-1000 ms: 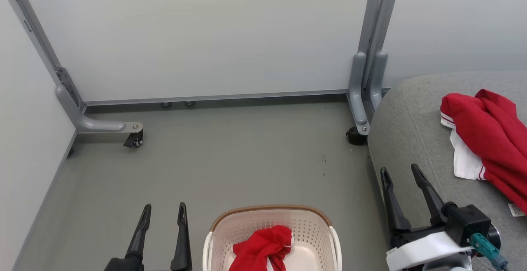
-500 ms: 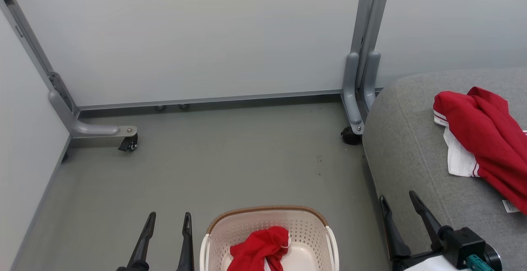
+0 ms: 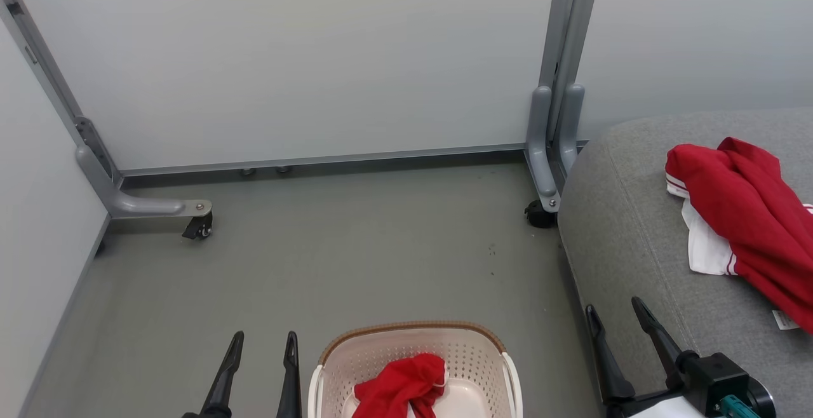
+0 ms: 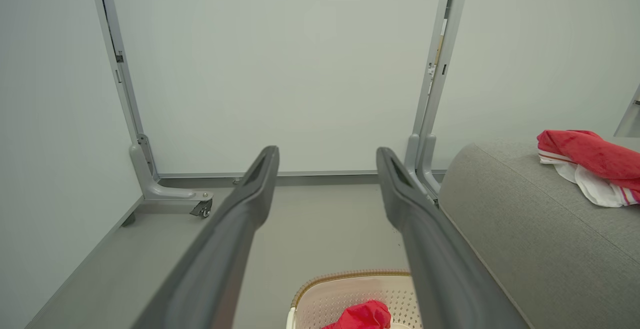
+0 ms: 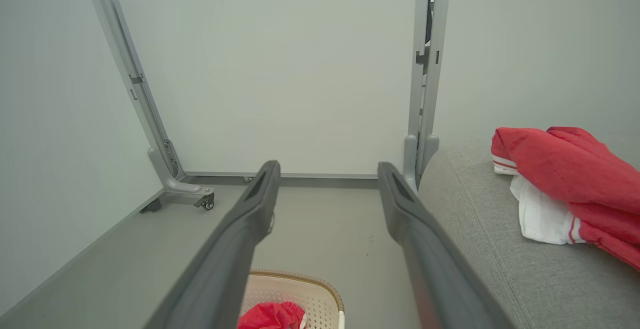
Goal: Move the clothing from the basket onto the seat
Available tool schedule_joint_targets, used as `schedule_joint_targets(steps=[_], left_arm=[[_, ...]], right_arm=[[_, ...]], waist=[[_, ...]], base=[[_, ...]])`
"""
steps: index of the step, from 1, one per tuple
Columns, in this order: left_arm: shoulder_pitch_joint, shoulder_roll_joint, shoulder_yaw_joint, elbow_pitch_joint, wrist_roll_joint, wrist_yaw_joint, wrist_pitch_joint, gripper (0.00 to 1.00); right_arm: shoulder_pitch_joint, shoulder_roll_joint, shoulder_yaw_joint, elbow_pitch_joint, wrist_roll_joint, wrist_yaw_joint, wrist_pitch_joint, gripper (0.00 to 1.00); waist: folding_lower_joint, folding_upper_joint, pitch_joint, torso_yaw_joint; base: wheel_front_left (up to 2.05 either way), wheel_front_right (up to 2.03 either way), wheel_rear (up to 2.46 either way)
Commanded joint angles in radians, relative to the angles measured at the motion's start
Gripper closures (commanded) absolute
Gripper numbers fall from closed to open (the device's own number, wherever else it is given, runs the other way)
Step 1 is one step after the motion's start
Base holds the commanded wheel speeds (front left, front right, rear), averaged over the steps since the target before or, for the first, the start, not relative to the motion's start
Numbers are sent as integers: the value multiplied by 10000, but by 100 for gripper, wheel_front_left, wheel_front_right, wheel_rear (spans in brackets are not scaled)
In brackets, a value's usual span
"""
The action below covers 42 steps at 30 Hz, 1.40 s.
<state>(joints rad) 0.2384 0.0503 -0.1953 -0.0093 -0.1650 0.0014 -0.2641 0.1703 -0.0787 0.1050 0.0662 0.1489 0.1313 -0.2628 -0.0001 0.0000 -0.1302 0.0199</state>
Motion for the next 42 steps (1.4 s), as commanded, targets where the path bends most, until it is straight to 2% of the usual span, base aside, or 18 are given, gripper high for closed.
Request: schedule_joint_targets(steps=[1,31,42], left_arm=[[-26,6,-5,7,-9,67,-5,0],[-111,6,-109,177,98,-10,-5,0],[-576,7,-404,994,38,-201,-5,0]], right_arm=[[118,-64,1,-28,-29,-10,-30,0],[33,-94,220,-14,-193,-10,-30,0],[-107,-62,-69,11,-218,-10,-30,0]], waist=[[1,0,-9,5],[1,0,123,-85],[1,0,728,-179]], base=[[0,0,0],[0,0,0],[0,0,0]])
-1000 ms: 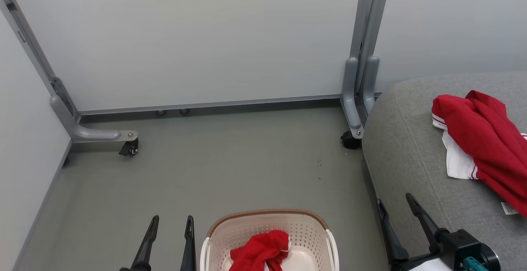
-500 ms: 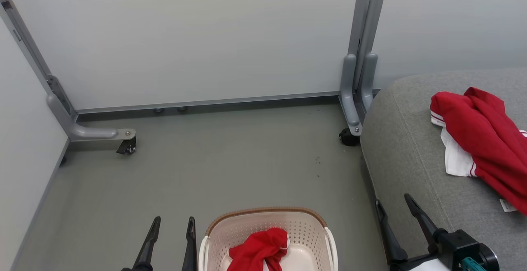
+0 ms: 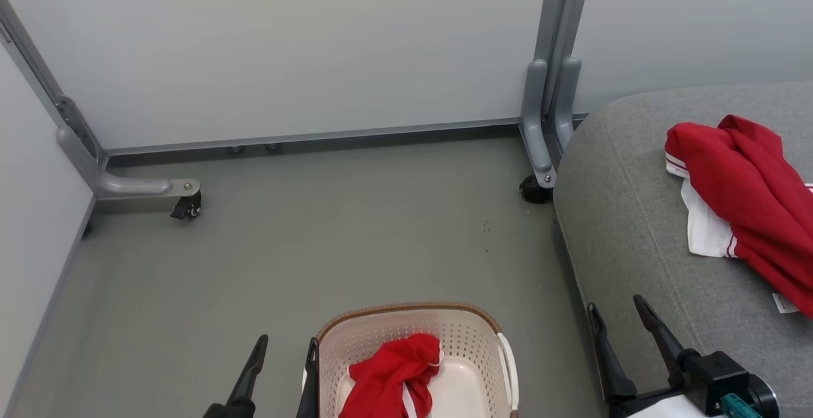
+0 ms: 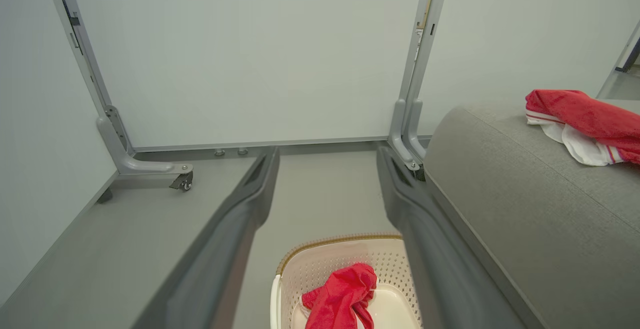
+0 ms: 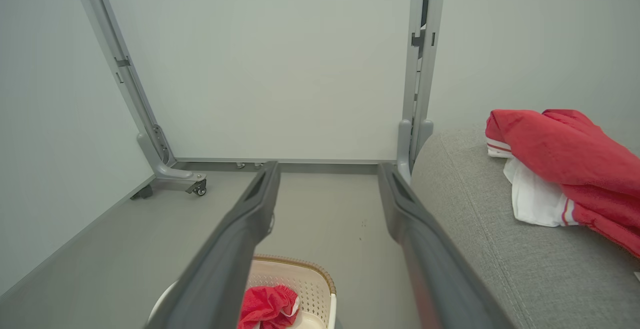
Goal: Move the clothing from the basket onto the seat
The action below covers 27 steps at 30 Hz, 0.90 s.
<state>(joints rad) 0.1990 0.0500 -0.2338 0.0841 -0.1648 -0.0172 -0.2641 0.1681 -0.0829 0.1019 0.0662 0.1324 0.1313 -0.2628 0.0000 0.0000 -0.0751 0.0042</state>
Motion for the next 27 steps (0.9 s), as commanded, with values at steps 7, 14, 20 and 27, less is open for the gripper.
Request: schedule_joint_targets(steps=[7,14,20,27], left_arm=[[-1262,12,-667,1222,782,-238,-5,0],[-3450,15,-1482,2767,759,-768,-5,0],[-5813,21,-2496,4770,973,-1060,-5,0],[-8287,17,-4095,7182,1969,-1002,-7,0]], right_arm=[[-648,-97,-562,-188,-217,-12,-30,0],[-1753,-123,-1349,-546,-408,-10,-30,0],[-2698,-233,-1819,-958,-477,-10,-30,0],[-3765,-312,-2118,-1592,-472,-10,-30,0]], waist=[[0,0,1590,-15],[0,0,3839,104],[0,0,5508,79],[0,0,7175,-184]], base=[[0,0,0],[0,0,0],[0,0,0],[0,0,0]])
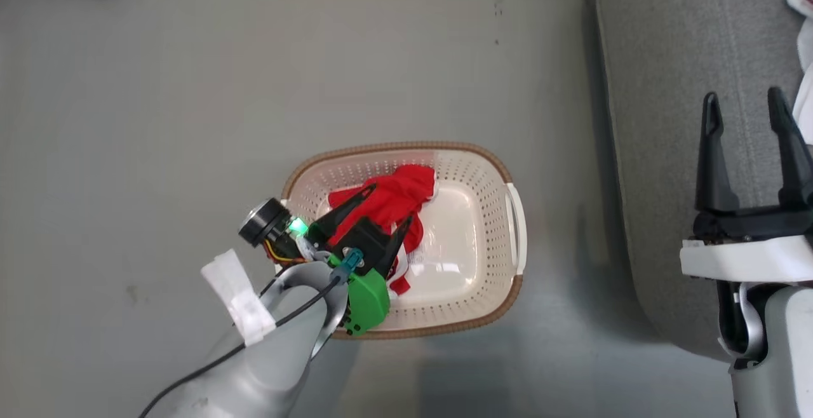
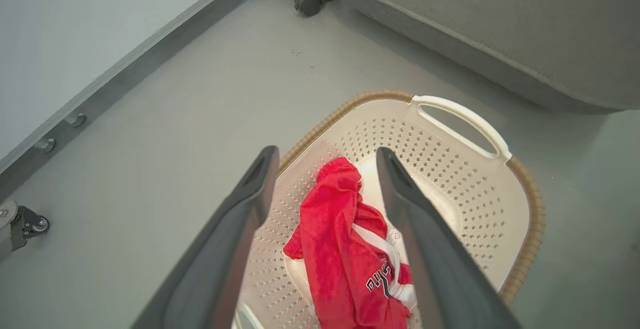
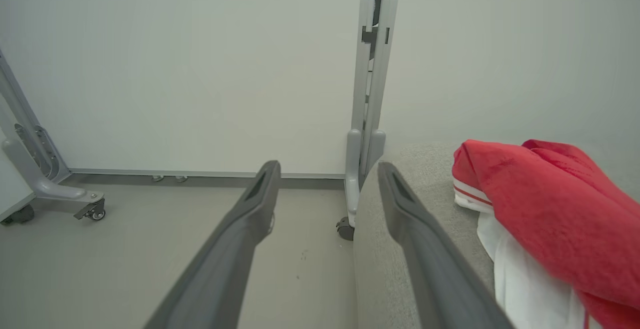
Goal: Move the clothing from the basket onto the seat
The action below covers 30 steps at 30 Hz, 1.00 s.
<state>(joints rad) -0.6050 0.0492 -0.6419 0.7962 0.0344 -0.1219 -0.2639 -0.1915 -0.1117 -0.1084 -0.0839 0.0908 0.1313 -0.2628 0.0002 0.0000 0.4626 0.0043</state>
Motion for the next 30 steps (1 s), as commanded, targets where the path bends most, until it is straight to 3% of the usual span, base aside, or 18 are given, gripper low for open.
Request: schedule_joint_targets(steps=[1,10,19,30], left_arm=[[-534,38,-280,428,136,79,-7,0],[-2263,46,-2190,2129,744,639,566,0],[-3379,44,-2600,2951,163,1194,899,0],[-4700,41,-3119,3982,63,1823,1235,0]], right_arm=[[-297,0,-115,-230,-63,-12,-30,0],[-911,228,-62,-1154,-273,-12,-30,0],[-1276,518,-74,-1790,-357,-10,-30,0],[-1351,532,9,-2151,-486,-12,-30,0]], waist=[[-2,0,2001,-232],[-2,0,3415,-746],[-2,0,4665,-1321],[-2,0,5504,-1449]], base=[[0,0,0],[0,0,0],[0,0,0],[0,0,0]])
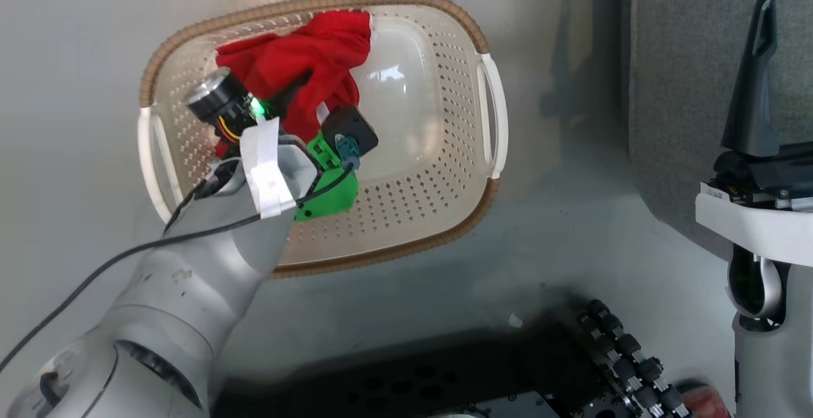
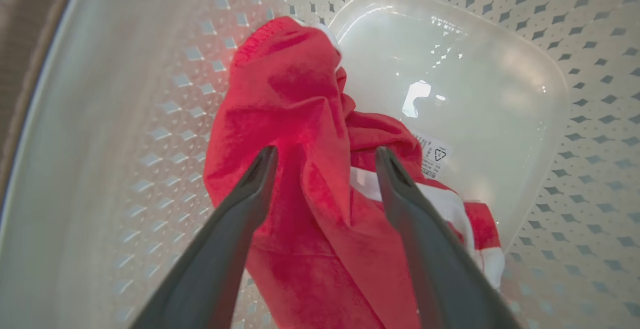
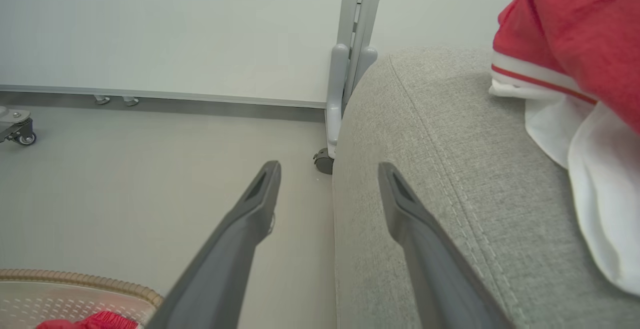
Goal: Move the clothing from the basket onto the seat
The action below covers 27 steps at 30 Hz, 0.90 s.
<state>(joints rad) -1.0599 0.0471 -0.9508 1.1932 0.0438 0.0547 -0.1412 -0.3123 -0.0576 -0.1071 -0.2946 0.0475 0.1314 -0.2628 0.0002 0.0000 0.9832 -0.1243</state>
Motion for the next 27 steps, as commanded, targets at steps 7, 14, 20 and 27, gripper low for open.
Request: schedule_joint_targets(steps=[7,14,20,27], left_arm=[[-672,61,-515,400,54,175,563,0],[-823,61,-474,626,-362,170,502,100],[-795,59,-418,690,-765,-57,-46,100],[-304,61,15,456,-1652,-297,-790,100]], right_arm=[[-84,-197,3,-285,-161,-14,-30,0],[-254,-290,229,-474,39,-14,-30,0],[-319,-330,324,-502,-25,-14,-30,0],[-458,-113,148,-307,404,-14,-30,0]], waist=[[-2,0,637,-78],[-2,0,843,26],[-2,0,866,50],[-2,0,464,113]], base=[[0,0,0],[0,0,0],[0,0,0],[0,0,0]])
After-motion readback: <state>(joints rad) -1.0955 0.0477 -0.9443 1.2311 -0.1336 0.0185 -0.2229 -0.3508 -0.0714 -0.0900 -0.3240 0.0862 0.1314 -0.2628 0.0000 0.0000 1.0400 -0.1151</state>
